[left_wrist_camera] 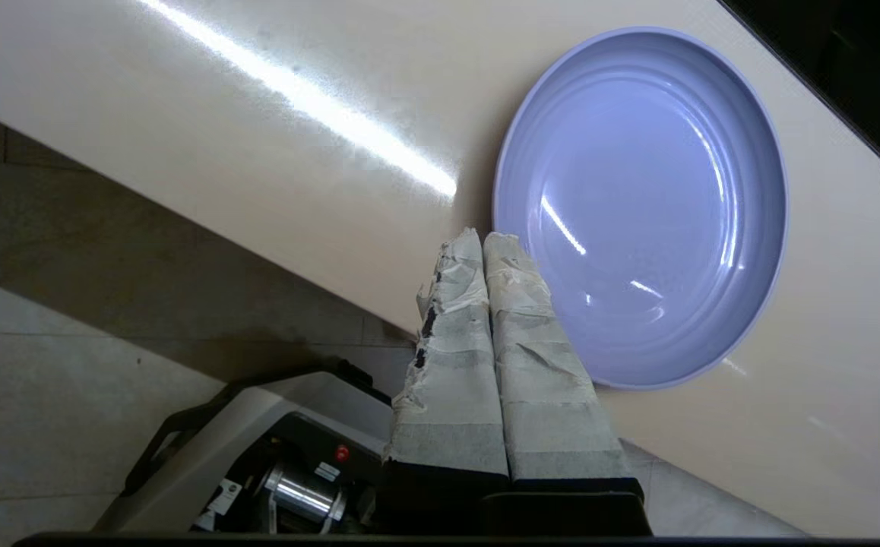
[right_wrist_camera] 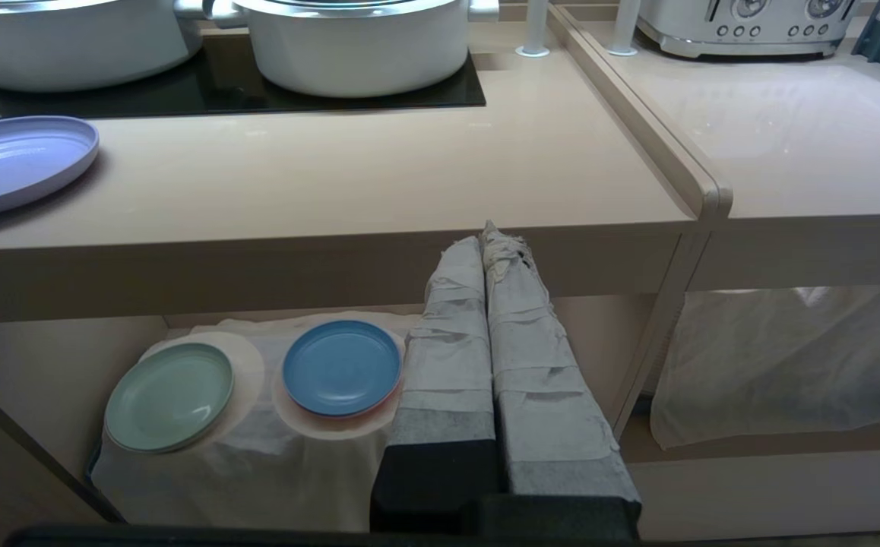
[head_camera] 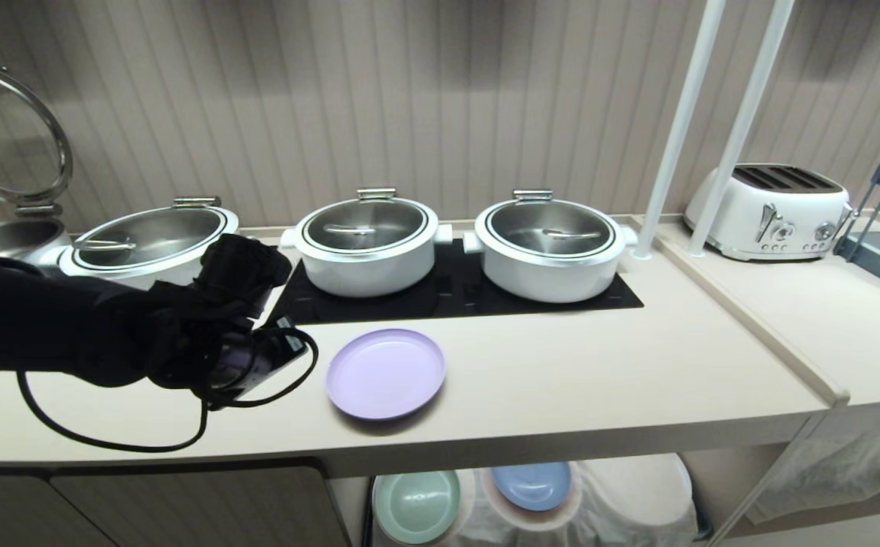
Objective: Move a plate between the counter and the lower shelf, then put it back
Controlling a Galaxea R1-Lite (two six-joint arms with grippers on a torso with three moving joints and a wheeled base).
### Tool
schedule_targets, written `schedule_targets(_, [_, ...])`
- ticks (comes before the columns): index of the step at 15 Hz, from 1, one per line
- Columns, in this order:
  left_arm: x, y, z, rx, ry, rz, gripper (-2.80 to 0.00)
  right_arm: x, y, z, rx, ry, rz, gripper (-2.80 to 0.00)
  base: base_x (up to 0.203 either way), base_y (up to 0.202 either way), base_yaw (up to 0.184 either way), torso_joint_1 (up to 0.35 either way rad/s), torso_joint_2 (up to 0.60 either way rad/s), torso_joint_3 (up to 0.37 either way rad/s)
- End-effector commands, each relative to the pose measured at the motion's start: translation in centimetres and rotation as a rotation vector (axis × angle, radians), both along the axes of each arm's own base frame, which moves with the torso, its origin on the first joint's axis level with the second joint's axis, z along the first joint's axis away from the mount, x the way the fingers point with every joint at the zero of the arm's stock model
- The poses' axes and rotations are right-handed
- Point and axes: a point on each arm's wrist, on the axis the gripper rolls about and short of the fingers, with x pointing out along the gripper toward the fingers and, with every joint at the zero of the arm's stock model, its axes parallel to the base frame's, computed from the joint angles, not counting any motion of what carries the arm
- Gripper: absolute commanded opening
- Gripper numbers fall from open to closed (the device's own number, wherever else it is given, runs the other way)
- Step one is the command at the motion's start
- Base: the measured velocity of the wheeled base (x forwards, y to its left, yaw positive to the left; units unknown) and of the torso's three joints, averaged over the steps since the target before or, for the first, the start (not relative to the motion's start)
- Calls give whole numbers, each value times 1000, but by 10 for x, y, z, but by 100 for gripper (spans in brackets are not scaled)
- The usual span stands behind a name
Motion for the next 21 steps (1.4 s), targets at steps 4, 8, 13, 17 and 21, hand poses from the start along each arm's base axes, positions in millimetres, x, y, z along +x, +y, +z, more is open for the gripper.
schedule_targets(4, [-22, 8, 5, -7, -15, 4, -280, 0, 0, 0, 1, 0, 0, -280, 0, 0, 0, 0, 0, 0])
schedule_targets(8, [-35, 12, 18, -15, -58, 6, -280, 0, 0, 0, 1, 0, 0, -280, 0, 0, 0, 0, 0, 0])
schedule_targets(13, [-59, 23, 17, 46, -73, 58, -280, 0, 0, 0, 1, 0, 0, -280, 0, 0, 0, 0, 0, 0])
schedule_targets(17, [-90, 40, 12, 95, -68, 52, -280, 0, 0, 0, 0, 0, 0, -280, 0, 0, 0, 0, 0, 0])
schedule_targets(21, [-114, 70, 11, 156, -158, -42, -280, 0, 0, 0, 1, 0, 0, -280, 0, 0, 0, 0, 0, 0])
